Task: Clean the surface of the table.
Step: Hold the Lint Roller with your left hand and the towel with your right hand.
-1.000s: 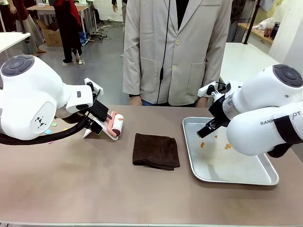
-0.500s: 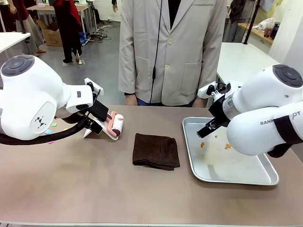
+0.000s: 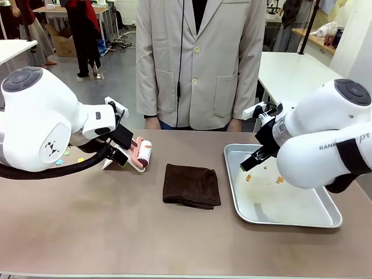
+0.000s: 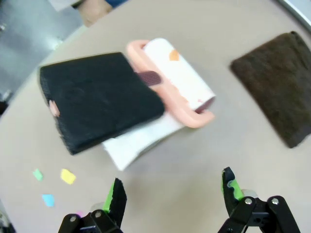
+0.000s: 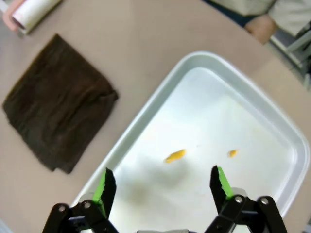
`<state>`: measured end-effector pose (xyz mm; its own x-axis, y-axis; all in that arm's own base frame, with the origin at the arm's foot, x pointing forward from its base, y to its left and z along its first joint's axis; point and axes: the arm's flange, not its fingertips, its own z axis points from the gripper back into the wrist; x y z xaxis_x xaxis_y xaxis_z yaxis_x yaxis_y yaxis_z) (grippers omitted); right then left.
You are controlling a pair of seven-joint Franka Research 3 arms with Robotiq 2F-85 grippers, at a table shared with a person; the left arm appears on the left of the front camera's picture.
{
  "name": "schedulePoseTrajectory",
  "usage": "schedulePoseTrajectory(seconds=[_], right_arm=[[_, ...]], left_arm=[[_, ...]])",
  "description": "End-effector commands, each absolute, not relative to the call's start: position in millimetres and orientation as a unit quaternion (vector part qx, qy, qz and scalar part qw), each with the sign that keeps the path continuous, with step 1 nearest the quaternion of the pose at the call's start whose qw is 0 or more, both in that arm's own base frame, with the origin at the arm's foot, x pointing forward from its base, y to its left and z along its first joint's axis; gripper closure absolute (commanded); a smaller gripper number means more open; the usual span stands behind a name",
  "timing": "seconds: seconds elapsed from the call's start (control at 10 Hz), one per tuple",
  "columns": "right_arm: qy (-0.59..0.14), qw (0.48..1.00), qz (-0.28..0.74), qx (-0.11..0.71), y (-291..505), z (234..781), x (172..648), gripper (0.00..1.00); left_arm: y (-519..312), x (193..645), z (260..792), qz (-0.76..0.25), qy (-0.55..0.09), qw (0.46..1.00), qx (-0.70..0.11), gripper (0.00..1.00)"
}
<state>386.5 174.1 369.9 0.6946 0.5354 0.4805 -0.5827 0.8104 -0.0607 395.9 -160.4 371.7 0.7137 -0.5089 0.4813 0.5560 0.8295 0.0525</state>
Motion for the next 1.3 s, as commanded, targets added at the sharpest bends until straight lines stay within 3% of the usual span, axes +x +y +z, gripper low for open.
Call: schedulePoseTrajectory(seconds=[0.0, 0.2, 0.6, 0.9, 1.2], right_arm=[[-0.195, 0.934, 0.266, 0.138, 153, 400, 384, 0.00], [-0.154, 0.940, 0.192, 0.235, 138, 429, 378, 0.00], [-0.071, 0.907, 0.053, 0.411, 77, 463, 360, 0.00], [-0.127, 0.849, -0.059, 0.509, -22, 466, 327, 0.00], [-0.195, 0.795, -0.157, 0.553, -114, 447, 278, 0.00]], left_arm=[[-143, 390, 396, -0.260, -0.180, 0.941, -0.122, 0.00], [-135, 375, 422, -0.209, -0.116, 0.956, -0.173, 0.00], [-81, 350, 473, -0.173, -0.140, 0.895, -0.386, 0.00], [17, 333, 478, -0.097, -0.188, 0.860, -0.465, 0.00], [120, 305, 449, 0.026, -0.234, 0.827, -0.510, 0.00]])
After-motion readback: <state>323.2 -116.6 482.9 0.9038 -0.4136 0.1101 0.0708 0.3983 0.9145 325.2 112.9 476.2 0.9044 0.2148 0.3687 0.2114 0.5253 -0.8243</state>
